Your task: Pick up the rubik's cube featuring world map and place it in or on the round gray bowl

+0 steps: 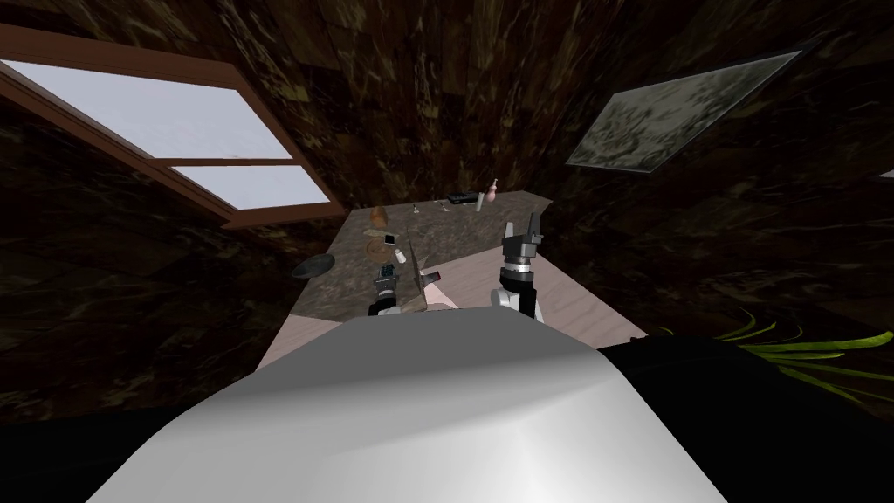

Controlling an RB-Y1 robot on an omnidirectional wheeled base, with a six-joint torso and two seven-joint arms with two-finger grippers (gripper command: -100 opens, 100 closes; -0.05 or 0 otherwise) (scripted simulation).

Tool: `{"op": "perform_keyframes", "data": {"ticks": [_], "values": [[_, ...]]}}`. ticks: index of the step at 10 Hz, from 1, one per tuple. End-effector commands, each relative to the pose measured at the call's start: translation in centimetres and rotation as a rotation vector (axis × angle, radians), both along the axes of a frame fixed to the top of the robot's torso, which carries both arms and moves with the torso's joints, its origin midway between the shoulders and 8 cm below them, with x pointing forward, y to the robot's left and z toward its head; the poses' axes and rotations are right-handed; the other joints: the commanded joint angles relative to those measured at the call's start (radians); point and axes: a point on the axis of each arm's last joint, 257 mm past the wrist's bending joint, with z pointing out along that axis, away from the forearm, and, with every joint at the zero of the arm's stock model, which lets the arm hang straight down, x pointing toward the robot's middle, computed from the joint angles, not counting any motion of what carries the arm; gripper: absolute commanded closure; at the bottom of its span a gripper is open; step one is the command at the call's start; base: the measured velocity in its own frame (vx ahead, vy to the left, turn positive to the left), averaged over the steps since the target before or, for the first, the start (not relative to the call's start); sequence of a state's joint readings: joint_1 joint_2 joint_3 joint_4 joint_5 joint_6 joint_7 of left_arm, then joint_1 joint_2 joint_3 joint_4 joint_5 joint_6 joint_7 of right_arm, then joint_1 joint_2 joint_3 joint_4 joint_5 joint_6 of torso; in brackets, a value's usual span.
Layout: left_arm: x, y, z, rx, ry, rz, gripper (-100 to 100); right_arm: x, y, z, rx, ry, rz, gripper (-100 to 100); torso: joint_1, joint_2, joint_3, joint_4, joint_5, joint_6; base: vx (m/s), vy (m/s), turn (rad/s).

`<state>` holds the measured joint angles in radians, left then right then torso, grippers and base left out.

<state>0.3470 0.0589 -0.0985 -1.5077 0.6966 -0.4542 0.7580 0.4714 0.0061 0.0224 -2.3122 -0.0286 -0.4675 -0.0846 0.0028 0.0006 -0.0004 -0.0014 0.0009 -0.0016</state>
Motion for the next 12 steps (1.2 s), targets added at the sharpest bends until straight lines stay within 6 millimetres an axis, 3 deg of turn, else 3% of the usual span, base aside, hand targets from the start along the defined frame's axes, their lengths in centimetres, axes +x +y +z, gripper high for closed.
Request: {"op": "perform_keyframes", "data": {"ticks": [1, 2, 3, 4, 9, 12], "values": [[-0.7, -1.7, -0.3, 0.001, 0.003, -0.012, 100, 0.0, 0.0, 0.0, 0.0, 0.0, 0.0, 0, 0.0, 0.0, 0.0, 0.0, 0.0, 0.0, 0.018, 0.073, 0.087], [-0.4, -0.9, -0.1, 0.001, -0.001, -0.007, 100, 0.0, 0.0, 0.0, 0.0, 0.0, 0.0, 0, 0.001, 0.0, 0.0, -0.001, 0.001, 0.0, 0.006, 0.028, 0.009], [-0.4, -1.0, 0.0, 0.002, -0.002, -0.008, 0, 0.0, 0.0, 0.0, 0.0, 0.0, 0.0, 0, 0.0, 0.0, 0.0, -0.001, 0.001, 0.0, 0.0, 0.0, 0.0], [-0.8, -0.7, -0.4, 0.007, 0.01, -0.009, 100, 0.0, 0.0, 0.0, 0.0, 0.0, 0.0, 0, -0.001, 0.0, -0.001, -0.001, 0.0, 0.0, -0.121, -0.028, -0.017], [-0.7, 1.6, 0.3, 0.03, 0.005, 0.002, 100, 0.0, 0.0, 0.0, 0.0, 0.0, 0.0, 0, -0.005, 0.019, 0.004, -0.01, 0.006, -0.003, -0.188, -0.061, -0.036], [0.3, 5.2, 3.2, 0.033, -0.047, 0.052, 100, 0.0, 0.0, 0.0, 0.0, 0.0, 0.0, 0, 0.0, 0.022, 0.006, -0.009, 0.007, -0.004, -0.242, -0.004, -0.175]]}}
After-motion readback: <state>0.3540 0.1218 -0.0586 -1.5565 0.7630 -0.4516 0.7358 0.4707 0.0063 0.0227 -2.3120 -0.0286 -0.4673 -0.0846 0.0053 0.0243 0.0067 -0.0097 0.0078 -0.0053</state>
